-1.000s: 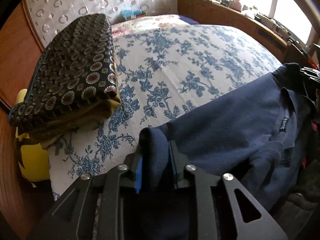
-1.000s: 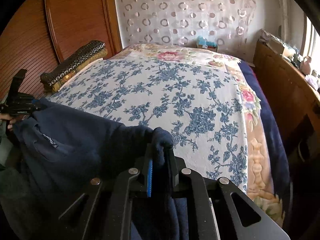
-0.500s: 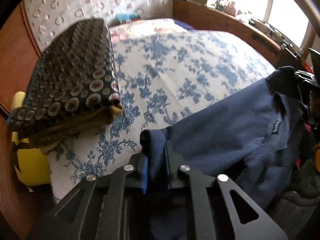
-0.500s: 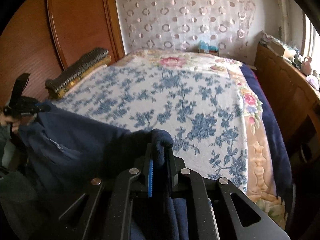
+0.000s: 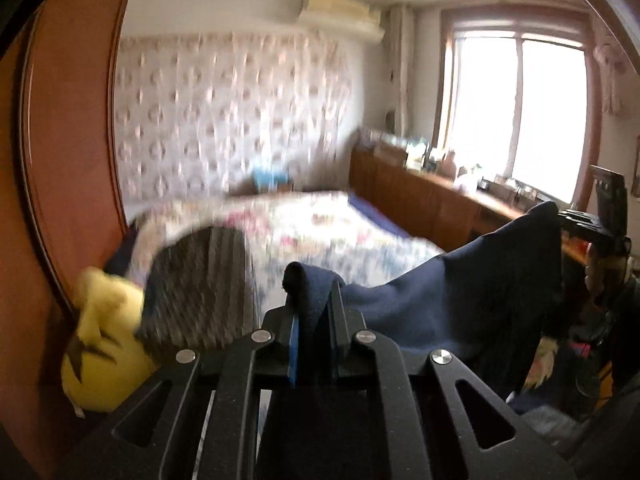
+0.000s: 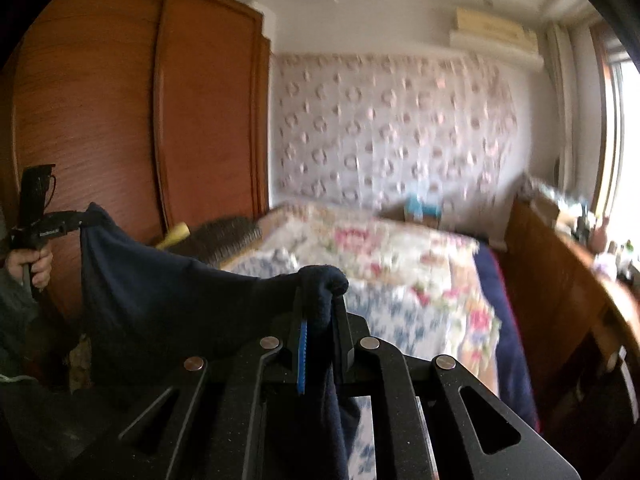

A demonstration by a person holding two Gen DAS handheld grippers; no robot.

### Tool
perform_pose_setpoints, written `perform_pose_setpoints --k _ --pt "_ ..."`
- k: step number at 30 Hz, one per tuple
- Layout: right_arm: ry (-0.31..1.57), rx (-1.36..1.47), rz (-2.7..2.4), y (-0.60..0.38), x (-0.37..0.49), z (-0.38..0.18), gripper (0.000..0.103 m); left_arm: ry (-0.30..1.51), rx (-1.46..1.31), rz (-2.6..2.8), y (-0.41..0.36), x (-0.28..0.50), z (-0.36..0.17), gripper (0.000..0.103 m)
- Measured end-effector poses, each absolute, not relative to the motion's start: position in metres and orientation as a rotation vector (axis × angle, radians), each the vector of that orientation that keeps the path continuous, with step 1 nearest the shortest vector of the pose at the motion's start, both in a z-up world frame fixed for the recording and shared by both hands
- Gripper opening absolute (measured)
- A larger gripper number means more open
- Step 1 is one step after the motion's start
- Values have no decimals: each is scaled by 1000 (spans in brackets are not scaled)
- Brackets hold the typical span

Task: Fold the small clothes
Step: 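Lift the hem high with both tools and swing it toward the collar, then lower the hem onto the collar and open both tools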

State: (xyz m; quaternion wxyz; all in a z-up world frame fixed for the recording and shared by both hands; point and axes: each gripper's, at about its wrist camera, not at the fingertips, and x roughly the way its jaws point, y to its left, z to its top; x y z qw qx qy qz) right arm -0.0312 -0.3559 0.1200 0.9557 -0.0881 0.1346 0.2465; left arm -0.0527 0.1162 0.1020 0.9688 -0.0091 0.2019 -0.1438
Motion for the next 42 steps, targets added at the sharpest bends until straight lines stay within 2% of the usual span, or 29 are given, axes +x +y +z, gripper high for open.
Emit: perform_pose_setpoints --k 4,11,15,20,31,36,42 --pt "165 -260 482 -348 -57 168 9 275 31 -253 118 -69 152 12" --pt "21 -331 451 -335 -92 219 9 112 66 -178 134 -89 202 12" --pt "-31 -338 423 -339 -104 240 9 53 83 -162 136 -94 225 12" --pt "-65 -341 387 -338 -116 240 9 -6 99 -164 132 -103 241 12" --pt "-26 -371 276 -302 -118 207 9 26 98 -209 114 -61 232 12" --pt "81 -365 235 -300 -51 184 9 126 95 -205 93 8 201 12" --pt "268 -266 219 -309 69 104 9 291 97 -187 65 129 125 12"
